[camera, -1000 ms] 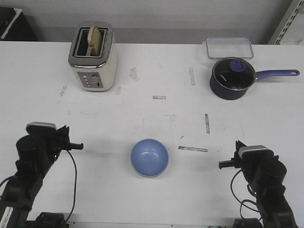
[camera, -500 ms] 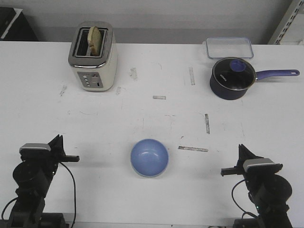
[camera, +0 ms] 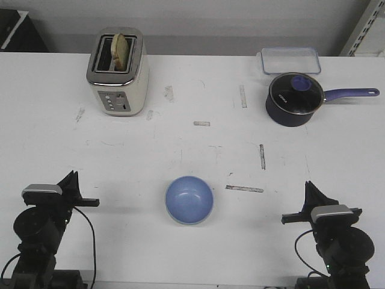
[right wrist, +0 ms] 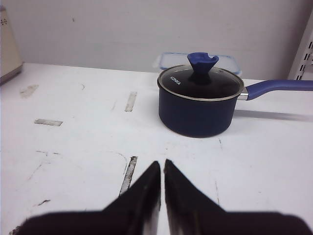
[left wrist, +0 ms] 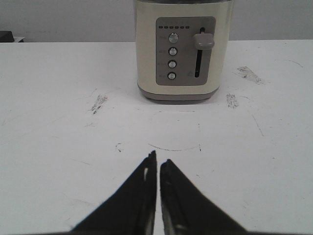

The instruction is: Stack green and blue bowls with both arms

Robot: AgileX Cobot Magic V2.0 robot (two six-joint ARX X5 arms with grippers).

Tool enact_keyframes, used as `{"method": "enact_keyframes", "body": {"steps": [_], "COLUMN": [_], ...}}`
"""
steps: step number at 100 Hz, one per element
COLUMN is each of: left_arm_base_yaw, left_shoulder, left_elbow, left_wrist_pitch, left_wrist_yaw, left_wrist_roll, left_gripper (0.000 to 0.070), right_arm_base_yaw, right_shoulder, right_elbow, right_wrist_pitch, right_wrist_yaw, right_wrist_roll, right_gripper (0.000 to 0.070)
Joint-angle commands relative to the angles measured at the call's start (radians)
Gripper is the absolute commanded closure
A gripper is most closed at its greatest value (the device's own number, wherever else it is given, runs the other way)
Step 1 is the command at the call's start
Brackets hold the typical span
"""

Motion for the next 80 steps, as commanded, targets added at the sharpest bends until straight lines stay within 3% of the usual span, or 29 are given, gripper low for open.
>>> {"method": "enact_keyframes", "body": {"steps": [1,54,80], "left_arm_base_yaw": [0.001,0.001,0.001], "left_shoulder": [-0.004,-0.066,-0.213], "left_elbow": [0.004,-0.003,-0.236], "left_wrist_pitch": [0.016,0.021,0.268], "left_wrist_yaw": [0.000,0.000,0.004], "left_wrist_roll": [-0.002,-0.002,-0.002], "left_gripper": [0.0699,0.0699,0.0699], "right_arm_base_yaw": [0.000,0.000,0.000], "right_shoulder": [-0.001,-0.001,-0.001], "right_elbow": [0.006,0.006,0.006], "right_wrist_pitch": [0.016,0.016,0.016], "right_wrist_yaw": [0.004,0.004,0.004], "right_wrist_roll": [-0.005,-0.005,-0.005], "right_gripper": [0.0697,0.0697,0.0697]}}
